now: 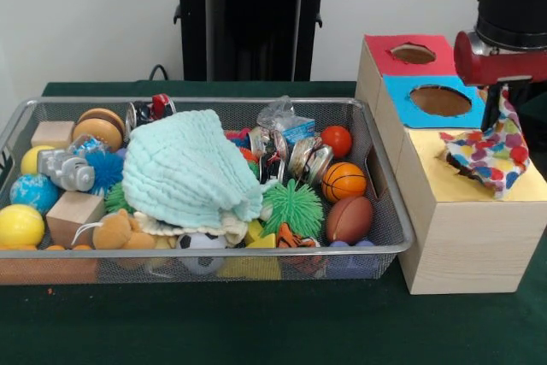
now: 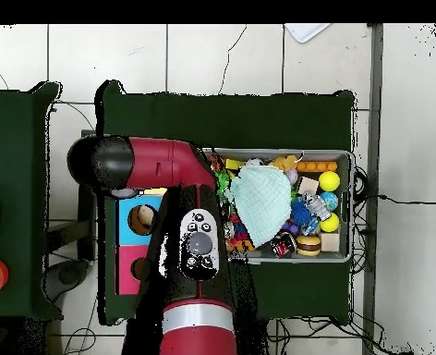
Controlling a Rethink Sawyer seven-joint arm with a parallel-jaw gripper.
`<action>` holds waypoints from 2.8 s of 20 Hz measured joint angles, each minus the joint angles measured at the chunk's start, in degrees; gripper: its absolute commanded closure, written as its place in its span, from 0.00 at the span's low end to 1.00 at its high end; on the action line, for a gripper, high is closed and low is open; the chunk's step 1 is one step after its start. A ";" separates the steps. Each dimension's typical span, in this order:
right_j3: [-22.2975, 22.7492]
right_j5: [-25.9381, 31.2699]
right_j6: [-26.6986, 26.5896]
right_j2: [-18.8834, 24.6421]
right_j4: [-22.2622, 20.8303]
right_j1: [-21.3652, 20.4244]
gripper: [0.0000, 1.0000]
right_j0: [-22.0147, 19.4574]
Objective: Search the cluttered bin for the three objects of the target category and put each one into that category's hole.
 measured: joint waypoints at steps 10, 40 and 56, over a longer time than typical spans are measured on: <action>-4.68 -3.30 -0.01 -1.58 0.15 5.42 1.00 1.80; -3.23 -3.30 0.00 -2.70 -4.36 5.77 1.00 0.74; -3.86 -13.58 0.00 1.02 -5.18 9.62 0.00 -1.84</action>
